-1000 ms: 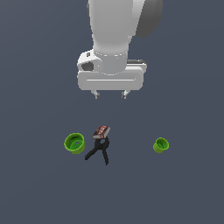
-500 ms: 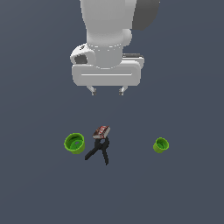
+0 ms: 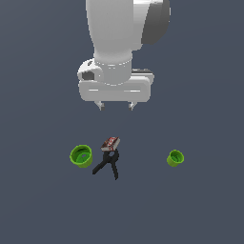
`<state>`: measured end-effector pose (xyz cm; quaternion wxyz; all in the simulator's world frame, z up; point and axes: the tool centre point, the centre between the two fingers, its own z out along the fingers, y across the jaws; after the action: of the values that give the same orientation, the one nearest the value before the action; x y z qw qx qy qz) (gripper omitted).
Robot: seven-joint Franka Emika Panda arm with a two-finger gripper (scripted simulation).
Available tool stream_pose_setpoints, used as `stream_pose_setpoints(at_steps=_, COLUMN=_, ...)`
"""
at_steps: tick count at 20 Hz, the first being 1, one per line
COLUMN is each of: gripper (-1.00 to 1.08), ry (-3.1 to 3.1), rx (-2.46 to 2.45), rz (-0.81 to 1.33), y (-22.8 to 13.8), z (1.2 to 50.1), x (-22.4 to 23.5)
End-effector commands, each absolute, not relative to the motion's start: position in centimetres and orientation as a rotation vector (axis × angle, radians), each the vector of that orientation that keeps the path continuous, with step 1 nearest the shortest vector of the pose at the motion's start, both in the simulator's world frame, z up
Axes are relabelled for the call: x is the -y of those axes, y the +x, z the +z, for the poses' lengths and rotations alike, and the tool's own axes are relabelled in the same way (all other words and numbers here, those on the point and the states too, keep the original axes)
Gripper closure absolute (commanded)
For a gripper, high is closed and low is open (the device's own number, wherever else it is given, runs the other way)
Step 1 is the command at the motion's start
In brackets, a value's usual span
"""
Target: Pick up a designated object from a clutter of objects.
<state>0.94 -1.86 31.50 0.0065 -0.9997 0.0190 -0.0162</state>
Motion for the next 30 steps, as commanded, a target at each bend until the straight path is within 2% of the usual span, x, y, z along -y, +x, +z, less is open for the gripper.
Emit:
stream_pose_setpoints(at_steps=1, gripper=-0.92, ry=-3.127, rx=-0.073, rz=-0.046, y=1.2, z=30.0, x=2.1)
stream_pose_setpoints(at_steps=10, gripper=-0.92, ry=-3.127, rx=-0.151, rz=-0.027, y=1.8, z=21.2, x=3.6)
stream_pose_setpoints(at_steps=18, gripper=-0.92, ry=-3.129, rx=-0.223, rz=-0.010, y=0.9, z=13.4, x=5.0)
stream_pose_setpoints(at_steps=24, gripper=-0.92, ry=-3.130, rx=-0.252, rz=-0.002, y=0.1, z=10.2, x=5.6)
stream_pose_setpoints(at_steps=30, gripper=-0.92, ry=-3.131, rx=-0.262, rz=0.000, y=-0.2, z=9.2, x=5.7)
